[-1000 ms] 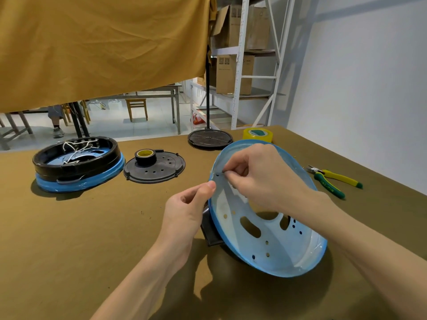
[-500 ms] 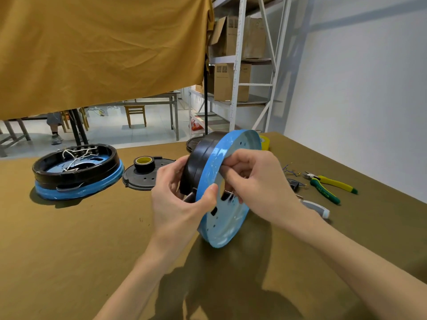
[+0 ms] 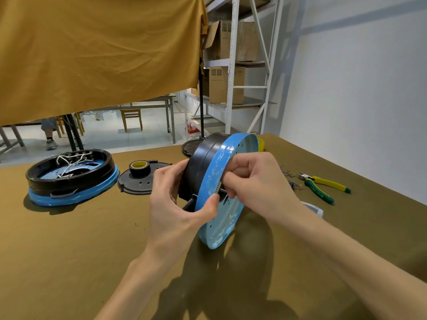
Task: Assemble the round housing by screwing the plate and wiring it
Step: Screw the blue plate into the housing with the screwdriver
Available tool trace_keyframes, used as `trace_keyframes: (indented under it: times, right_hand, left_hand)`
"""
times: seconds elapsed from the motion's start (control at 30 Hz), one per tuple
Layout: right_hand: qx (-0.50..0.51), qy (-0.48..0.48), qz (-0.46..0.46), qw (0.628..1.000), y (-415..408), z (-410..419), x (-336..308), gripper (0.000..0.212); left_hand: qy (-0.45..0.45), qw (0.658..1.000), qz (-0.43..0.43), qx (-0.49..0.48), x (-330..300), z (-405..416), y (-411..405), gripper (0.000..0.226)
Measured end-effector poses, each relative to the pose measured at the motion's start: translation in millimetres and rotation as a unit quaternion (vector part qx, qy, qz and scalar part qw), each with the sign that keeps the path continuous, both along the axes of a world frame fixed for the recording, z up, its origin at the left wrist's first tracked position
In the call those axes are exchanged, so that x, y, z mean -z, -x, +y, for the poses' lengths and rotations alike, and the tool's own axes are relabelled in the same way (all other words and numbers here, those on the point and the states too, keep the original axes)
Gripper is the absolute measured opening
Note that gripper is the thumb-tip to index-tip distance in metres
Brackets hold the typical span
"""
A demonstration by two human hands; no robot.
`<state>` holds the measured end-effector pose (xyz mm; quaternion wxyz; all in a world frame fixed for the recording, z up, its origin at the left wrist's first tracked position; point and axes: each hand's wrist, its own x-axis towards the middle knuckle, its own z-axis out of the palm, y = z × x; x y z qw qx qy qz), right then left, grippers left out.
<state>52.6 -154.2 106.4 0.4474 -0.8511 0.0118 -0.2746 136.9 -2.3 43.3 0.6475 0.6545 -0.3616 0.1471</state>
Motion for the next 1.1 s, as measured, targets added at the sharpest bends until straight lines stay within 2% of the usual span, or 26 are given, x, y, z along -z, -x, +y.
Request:
trace_keyframes:
  times: [0.03, 0.07, 0.1, 0.13, 0.17, 0.2, 0.27, 0.4, 0.47, 0.53, 0.57, 0.63, 0.7, 0.77, 0.83, 0.9, 0.97, 1.1]
  right_hand:
    - [-0.028, -0.12, 0.058, 0.991, -1.6, -2.6, -3.8, 0.019]
    - [-0.055, -0.236, 0.117, 0.963, -2.9, -4.4, -8.1, 0.016]
    - [-0.069, -0.304, 0.149, 0.938, -2.8, -4.9, -11.9, 0.014]
    - [-0.067, -0.308, 0.151, 0.937, -3.5, -5.5, -12.9, 0.013]
    - [-0.052, -0.249, 0.128, 0.959, -4.4, -5.1, -11.9, 0.014]
    - [-0.026, -0.143, 0.082, 0.986, -4.5, -2.5, -10.4, 0.018]
    - [0.013, 0.034, -0.01, 0.999, -5.3, 4.8, -6.4, 0.022]
    - [0.028, 0.099, -0.094, 0.99, -14.9, 6.2, -1.2, 0.013]
    - [0.054, 0.149, -0.112, 0.981, -21.2, 5.8, 0.2, 0.008]
    - [0.058, 0.194, -0.089, 0.975, -29.3, 6.4, 2.3, 0.006]
    - [0.054, 0.204, -0.068, 0.975, -34.6, 4.9, 3.7, 0.006]
    - [0.044, 0.217, -0.001, 0.975, -43.5, -1.9, 6.4, 0.011]
    - [0.014, 0.217, 0.07, 0.974, -49.8, -10.5, 12.6, 0.017]
    - [-0.012, 0.203, 0.114, 0.973, -52.6, -15.3, 24.4, 0.016]
    - [-0.009, 0.213, 0.123, 0.969, -55.1, -15.2, 39.5, 0.014]
    - [0.003, 0.245, 0.118, 0.962, -57.7, -11.9, 53.3, 0.014]
    - [0.007, 0.252, 0.122, 0.96, -59.4, -10.2, 59.6, 0.016]
    - [0.002, 0.276, 0.166, 0.947, -62.9, -9.9, 62.3, 0.032]
  left_hand:
    - [-0.001, 1.0, 0.0, 0.0, 0.3, 0.7, 0.3, 0.08]
    - [-0.002, 1.0, -0.001, -0.002, 0.8, 1.1, 0.0, 0.08]
    - [-0.003, 1.0, -0.003, -0.004, 1.1, 1.1, -0.3, 0.08]
    - [-0.005, 1.0, -0.003, -0.007, 0.7, 0.7, -0.6, 0.08]
    - [-0.007, 1.0, -0.001, -0.011, 0.0, 0.2, -1.0, 0.08]
    - [-0.008, 1.0, -0.001, -0.015, -0.9, -0.6, -1.8, 0.08]
    - [0.001, 1.0, 0.013, -0.019, 0.4, -0.6, -3.2, 0.075]
    - [0.03, 0.993, 0.118, -0.001, -2.2, -0.6, -4.2, 0.071]
    - [0.024, 0.986, 0.165, 0.022, -7.5, -0.7, -6.2, 0.055]
    - [0.005, 0.969, 0.241, 0.056, -9.5, 3.0, -7.2, 0.028]
    - [-0.019, 0.953, 0.292, 0.081, -12.0, 5.2, -7.8, 0.026]
    - [-0.078, 0.914, 0.379, 0.122, -14.6, 0.5, -17.8, 0.043]
    - [-0.087, 0.903, 0.385, 0.169, -5.4, 6.7, -30.2, 0.042]
    - [-0.104, 0.9, 0.391, 0.16, 4.4, 8.9, -40.5, 0.033]
    - [-0.126, 0.863, 0.455, 0.179, 11.9, 10.9, -41.5, 0.028]
    - [-0.179, 0.821, 0.518, 0.163, 16.3, 12.8, -42.3, 0.04]
    - [-0.209, 0.802, 0.531, 0.175, 24.2, 15.6, -44.6, 0.049]
    - [-0.185, 0.803, 0.538, 0.176, 26.3, 12.8, -45.9, 0.044]
